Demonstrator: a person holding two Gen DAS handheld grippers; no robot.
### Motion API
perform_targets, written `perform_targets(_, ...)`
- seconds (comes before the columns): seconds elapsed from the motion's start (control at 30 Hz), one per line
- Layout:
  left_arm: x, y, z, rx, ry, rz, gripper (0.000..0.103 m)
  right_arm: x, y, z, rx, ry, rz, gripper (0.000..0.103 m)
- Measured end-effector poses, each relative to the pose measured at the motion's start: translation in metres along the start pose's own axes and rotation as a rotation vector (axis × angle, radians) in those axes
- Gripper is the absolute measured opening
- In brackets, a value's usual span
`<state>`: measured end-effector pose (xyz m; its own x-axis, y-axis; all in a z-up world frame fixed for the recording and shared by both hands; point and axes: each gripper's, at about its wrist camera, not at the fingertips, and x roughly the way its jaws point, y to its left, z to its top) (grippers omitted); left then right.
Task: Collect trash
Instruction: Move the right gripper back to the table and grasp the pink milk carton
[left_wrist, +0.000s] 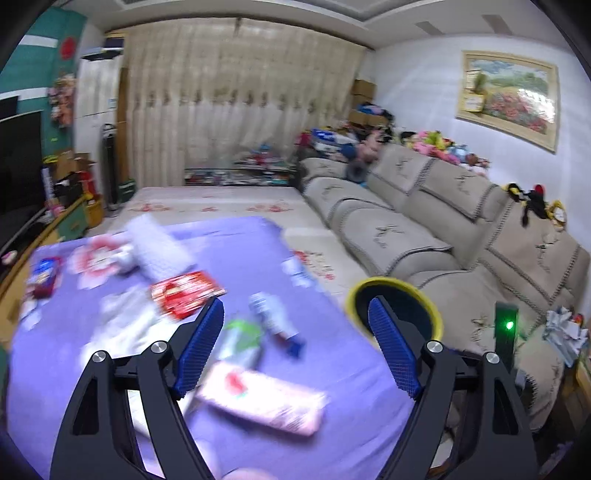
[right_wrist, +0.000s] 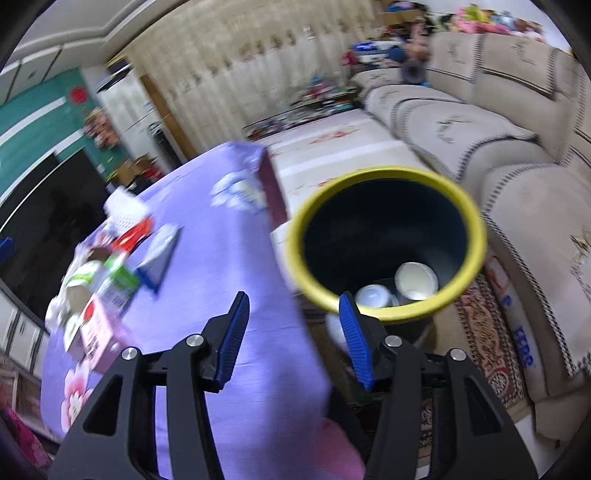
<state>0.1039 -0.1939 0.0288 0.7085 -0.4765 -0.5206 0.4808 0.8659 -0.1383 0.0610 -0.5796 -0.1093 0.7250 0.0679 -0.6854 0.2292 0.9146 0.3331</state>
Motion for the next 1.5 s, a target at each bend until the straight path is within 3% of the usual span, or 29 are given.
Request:
perform_targets(0.17,-0.035,0.045,-0.027,-0.035,0.015,0.102,0.08,0.011,0.05,-0.01,-0.105,0.046,0.086,0.05)
perform_targets(0.3,-0.054,0.068,-0.051,-0.044,0.027,0.14,0.08,0.013,0.089,-0.021,-0.192,0.076,0.169,0.053)
perform_targets(0.47,-0.063,0.084,-0.065,-0.064,0.031,0.148,0.081,0.011,0.125,-0.031,-0.28,0.073,0.237,0.064)
perform_targets(0.63,-0.063,0.082,-0.068,-0.076,0.021,0.122,0.081,0.014,0.149,-0.039,-0.343,0.07,0.261,0.068)
perform_targets(0.8,-0.056,0.078,-0.067,-0.08,0.038,0.109,0.081,0.027,0.165,-0.043,-0.403,0.077,0.275,0.083)
perform_targets(0.97,-0.05,0.073,-0.068,-0.073,0.044,0.094,0.081,0.038,0.166,-0.04,-0.416,0.09,0.276,0.083)
perform_targets(1.2,-0.04,0.07,-0.07,-0.067,0.059,0.081,0.081,0.052,0.17,-0.039,-0.406,0.141,0.346,0.083)
perform_targets(1.5,-0.033,0.072,-0.074,-0.072,0.071,0.071,0.081,0.049,0.183,-0.052,-0.458,0.165,0.362,0.066)
